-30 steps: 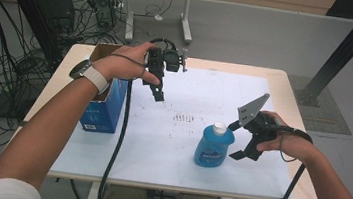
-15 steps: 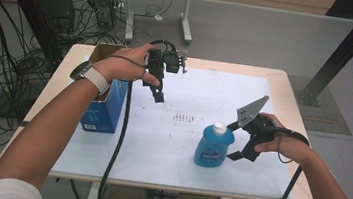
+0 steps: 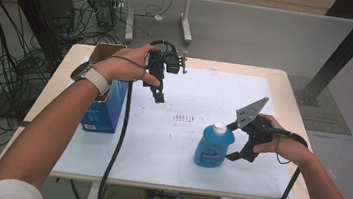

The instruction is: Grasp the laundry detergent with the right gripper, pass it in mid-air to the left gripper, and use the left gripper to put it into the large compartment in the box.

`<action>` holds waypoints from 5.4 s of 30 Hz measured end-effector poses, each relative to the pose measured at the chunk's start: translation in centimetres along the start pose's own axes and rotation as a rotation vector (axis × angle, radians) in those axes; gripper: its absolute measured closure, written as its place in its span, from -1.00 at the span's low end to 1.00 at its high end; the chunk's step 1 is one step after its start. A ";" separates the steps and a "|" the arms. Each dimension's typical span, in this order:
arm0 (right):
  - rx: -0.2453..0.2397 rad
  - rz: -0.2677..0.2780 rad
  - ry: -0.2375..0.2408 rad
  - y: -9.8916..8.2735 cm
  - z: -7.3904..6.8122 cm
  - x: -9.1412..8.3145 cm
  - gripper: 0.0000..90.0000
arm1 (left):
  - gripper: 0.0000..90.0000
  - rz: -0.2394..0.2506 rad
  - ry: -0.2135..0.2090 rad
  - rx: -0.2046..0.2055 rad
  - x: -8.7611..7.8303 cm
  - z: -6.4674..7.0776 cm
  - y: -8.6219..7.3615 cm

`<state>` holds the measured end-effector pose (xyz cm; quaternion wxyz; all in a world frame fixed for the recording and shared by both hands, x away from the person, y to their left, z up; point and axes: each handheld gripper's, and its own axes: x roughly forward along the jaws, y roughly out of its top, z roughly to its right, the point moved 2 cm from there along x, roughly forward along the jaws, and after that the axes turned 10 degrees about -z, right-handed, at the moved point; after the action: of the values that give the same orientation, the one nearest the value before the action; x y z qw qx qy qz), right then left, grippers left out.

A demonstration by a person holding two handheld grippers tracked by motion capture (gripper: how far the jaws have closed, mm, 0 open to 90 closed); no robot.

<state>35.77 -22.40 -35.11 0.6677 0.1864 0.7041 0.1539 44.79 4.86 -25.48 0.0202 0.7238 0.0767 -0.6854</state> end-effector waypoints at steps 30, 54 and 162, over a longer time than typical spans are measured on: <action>0.003 0.058 0.015 -0.5 0.0 1.1 -0.85 | -0.78 0.000 -0.003 0.000 0.2 0.0 0.0; 0.014 0.074 0.012 -0.8 0.2 1.1 -0.85 | -0.78 -0.003 -0.007 -0.003 0.3 0.0 0.1; 0.017 0.090 0.002 -0.8 0.1 1.3 -0.85 | -0.78 0.022 0.004 -0.018 0.3 0.0 -0.4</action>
<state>35.75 -22.52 -36.63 0.6579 0.2232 0.6969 0.1781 44.76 5.24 -25.75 0.0341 0.7257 0.0748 -0.6830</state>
